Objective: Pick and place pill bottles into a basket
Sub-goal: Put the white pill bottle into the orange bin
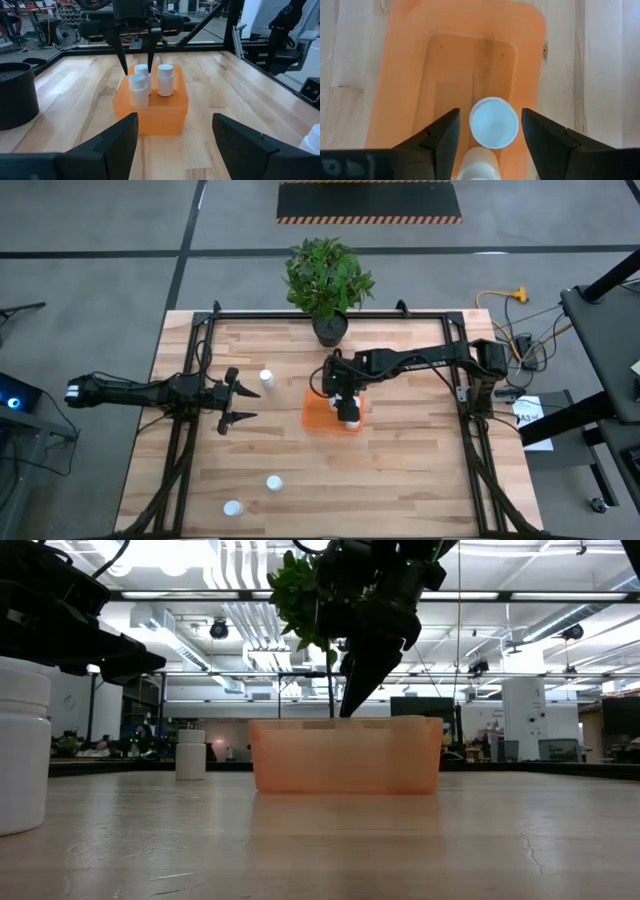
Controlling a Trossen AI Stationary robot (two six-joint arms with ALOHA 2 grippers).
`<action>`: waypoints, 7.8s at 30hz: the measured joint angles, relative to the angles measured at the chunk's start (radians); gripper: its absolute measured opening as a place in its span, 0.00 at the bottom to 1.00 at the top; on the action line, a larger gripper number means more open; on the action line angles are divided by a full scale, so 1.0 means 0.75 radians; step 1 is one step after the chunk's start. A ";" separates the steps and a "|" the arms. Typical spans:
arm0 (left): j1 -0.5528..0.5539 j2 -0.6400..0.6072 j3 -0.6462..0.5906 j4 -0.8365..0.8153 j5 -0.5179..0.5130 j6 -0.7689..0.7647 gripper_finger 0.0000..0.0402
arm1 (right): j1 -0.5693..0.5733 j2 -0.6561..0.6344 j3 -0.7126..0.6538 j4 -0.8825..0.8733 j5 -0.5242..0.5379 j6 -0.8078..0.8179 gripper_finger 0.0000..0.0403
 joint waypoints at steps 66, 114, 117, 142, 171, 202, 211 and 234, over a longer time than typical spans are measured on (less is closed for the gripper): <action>0.000 0.001 0.000 -0.001 0.000 0.000 0.59 | 0.137 -0.102 0.246 0.204 -0.141 0.229 0.50; 0.001 0.001 0.000 0.000 0.000 0.000 0.59 | 0.144 -1.786 -0.942 0.742 -0.138 0.393 0.50; 0.000 0.001 0.000 0.000 0.000 0.001 0.59 | 0.144 -1.856 -0.960 0.740 -0.137 0.368 0.50; -0.001 0.001 0.000 0.000 0.000 0.000 0.59 | 0.144 -2.447 -1.485 1.235 0.076 0.415 0.50; 0.001 0.001 0.000 -0.001 0.000 0.001 0.59 | 0.144 -2.428 -1.847 1.041 0.071 0.375 0.50; 0.001 0.004 0.000 0.210 -0.005 0.034 0.59 | 0.144 -2.428 -1.847 1.039 0.071 0.377 0.50; -0.001 0.045 -0.001 0.868 -0.006 0.034 0.59 | 0.144 -2.428 -1.847 1.038 0.071 0.378 0.50; -0.001 0.313 0.364 1.434 -0.113 -0.109 0.59 | 0.144 -2.428 -1.847 1.038 0.071 0.378 0.50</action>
